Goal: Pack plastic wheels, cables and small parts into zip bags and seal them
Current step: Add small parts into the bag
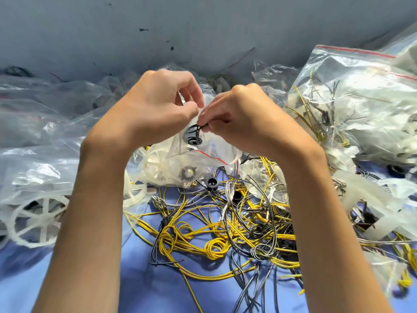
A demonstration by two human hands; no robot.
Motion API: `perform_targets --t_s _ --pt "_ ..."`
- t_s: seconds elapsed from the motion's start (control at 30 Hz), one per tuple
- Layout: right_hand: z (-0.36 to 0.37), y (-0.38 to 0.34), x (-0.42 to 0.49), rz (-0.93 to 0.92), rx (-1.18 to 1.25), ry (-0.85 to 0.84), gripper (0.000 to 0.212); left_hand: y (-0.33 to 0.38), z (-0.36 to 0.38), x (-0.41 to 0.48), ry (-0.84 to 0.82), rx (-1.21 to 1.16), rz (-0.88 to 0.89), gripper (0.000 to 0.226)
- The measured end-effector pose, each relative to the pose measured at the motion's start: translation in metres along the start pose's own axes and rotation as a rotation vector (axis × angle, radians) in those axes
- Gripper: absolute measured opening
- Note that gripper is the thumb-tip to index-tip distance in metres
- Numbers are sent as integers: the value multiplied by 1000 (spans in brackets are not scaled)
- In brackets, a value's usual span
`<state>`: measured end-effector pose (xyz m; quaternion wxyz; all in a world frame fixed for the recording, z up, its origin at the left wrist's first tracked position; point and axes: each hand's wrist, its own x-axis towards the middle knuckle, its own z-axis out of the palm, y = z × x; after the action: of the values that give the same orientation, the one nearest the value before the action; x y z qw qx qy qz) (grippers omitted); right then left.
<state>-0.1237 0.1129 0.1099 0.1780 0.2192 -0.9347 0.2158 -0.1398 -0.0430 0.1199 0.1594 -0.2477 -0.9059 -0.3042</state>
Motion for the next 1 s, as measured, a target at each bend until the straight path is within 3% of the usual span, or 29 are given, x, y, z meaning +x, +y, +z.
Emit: perform_targets --t_s 0.1,0.27,0.33,0.47,0.67,1.0 --pt "15 5 8 -26 -103 -30 29 1 -2 0 14 -8 -4 19" --pt "51 7 7 65 -223 -505 29 1 -3 -1 -5 -12 -1 21" --pt "52 8 4 98 -230 -591 38 2 -2 -2 -23 -21 -1 22" --pt "32 7 0 140 -180 -569 51 3 -1 -1 -29 -21 1 22" --pt "15 10 -5 88 -155 -522 28 -2 -6 0 -95 6 38 26" --pt "7 15 -8 198 -92 -562 33 -1 1 -3 -602 178 26 34"
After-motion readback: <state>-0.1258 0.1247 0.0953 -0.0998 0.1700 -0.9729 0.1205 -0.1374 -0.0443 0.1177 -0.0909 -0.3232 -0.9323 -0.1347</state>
